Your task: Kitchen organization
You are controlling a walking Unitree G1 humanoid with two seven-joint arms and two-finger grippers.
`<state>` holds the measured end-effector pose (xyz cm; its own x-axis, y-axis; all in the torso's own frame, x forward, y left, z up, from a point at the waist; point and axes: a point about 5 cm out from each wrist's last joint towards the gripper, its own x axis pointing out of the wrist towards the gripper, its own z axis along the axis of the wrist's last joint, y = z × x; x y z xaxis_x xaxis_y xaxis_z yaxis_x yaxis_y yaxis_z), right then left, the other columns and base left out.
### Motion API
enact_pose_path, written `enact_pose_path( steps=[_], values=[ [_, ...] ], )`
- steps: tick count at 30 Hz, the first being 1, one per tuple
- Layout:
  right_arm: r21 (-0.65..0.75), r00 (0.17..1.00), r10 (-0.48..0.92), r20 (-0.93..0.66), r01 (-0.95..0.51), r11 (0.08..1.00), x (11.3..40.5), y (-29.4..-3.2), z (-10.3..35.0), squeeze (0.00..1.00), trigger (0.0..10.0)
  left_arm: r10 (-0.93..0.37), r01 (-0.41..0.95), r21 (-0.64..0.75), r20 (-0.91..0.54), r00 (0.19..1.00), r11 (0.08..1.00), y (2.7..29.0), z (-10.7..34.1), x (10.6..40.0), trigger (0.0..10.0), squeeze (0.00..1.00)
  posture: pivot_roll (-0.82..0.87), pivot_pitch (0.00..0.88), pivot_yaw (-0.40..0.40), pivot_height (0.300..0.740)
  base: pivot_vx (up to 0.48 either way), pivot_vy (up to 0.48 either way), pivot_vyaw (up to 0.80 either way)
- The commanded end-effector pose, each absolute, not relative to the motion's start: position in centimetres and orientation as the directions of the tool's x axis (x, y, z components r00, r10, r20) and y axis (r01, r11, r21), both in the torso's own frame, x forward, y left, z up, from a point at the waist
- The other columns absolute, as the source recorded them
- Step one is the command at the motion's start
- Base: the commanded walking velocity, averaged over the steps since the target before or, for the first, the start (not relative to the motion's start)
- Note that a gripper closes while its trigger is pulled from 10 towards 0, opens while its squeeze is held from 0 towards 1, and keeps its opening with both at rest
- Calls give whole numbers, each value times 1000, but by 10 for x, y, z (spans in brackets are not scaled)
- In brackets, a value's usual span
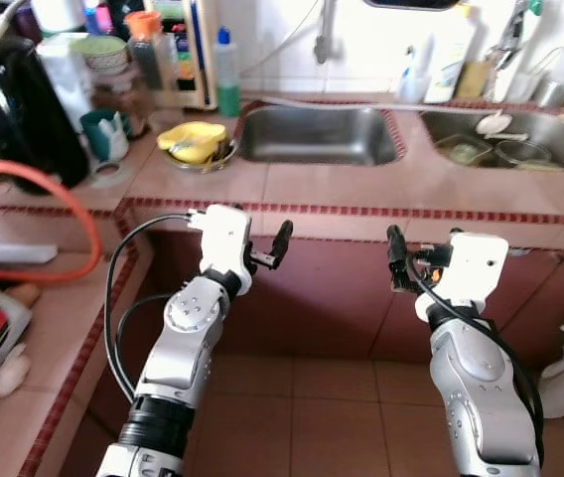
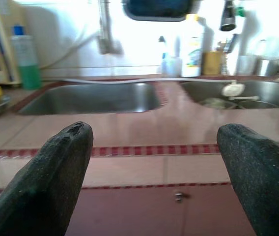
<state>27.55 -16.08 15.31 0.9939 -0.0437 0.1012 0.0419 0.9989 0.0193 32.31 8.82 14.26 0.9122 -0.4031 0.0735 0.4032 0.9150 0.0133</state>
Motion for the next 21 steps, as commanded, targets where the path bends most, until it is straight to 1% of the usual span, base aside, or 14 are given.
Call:
enact_pose_path(
  steps=[1,13,16,17,20,21],
  values=[
    [18,993,-47,104,45,999,277,-160,154,0,10000,-421,421,22,86,903,907,86,149,325,10000,0,57,0,30,740,480,0,0],
    [-12,991,-24,133,26,1000,279,-155,160,0,10000,-434,433,26,91,896,901,82,150,323,10000,0,58,0,26,740,480,0,0],
    [-43,987,-15,157,22,999,279,-154,164,0,10000,-429,425,54,132,894,903,81,157,323,10000,0,60,0,22,740,464,0,0],
    [-47,986,-16,165,24,999,278,-154,165,0,10000,-425,420,67,145,893,905,81,159,322,10000,0,60,0,22,740,319,0,0],
    [-59,982,-18,187,29,998,277,-154,170,0,10000,-403,401,51,182,897,915,80,162,321,10000,0,60,0,20,740,0,0,0],
    [-62,982,-22,190,34,998,277,-154,170,0,10000,-400,394,68,182,898,916,80,162,320,10000,0,59,0,20,740,0,0,0]
  ],
)
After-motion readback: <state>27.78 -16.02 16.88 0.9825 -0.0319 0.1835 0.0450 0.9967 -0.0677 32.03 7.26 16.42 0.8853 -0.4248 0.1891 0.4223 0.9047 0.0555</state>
